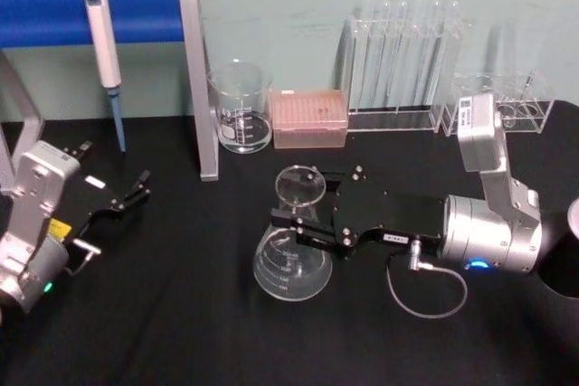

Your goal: Grasp the erlenmeyer flask with one hand, shake it three times, then place it back.

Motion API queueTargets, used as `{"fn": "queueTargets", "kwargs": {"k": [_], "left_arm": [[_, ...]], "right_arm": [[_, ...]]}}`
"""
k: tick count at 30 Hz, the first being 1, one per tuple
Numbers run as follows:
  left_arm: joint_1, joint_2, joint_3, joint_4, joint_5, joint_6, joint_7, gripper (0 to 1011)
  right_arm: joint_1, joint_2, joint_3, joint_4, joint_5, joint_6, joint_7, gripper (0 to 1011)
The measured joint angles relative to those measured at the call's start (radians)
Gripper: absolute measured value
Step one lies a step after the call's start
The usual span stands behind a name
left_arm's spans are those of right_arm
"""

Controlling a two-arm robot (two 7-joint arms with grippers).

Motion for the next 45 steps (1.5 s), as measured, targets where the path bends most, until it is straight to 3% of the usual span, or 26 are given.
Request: {"fn": "queueTargets", "kwargs": {"k": [10,16,29,40,45], "left_arm": [[0.000,0.000,0.000,0.000,0.000,0.000,0.000,1001],[0.000,0.000,0.000,0.000,0.000,0.000,0.000,1001],[0.000,0.000,0.000,0.000,0.000,0.000,0.000,1001],[0.000,0.000,0.000,0.000,0.000,0.000,0.000,1001],[0.000,0.000,0.000,0.000,0.000,0.000,0.000,1001]], "right_arm": [[0.008,0.017,-0.018,-0.001,0.032,-0.006,0.012,456],[0.003,0.016,-0.016,-0.007,0.036,0.001,-0.058,456],[-0.021,-0.016,0.030,-0.015,0.021,0.047,-0.277,456],[-0.054,-0.083,0.115,-0.010,-0.065,0.079,-0.529,456],[-0.063,-0.110,0.148,-0.004,-0.091,0.091,-0.606,456]]}}
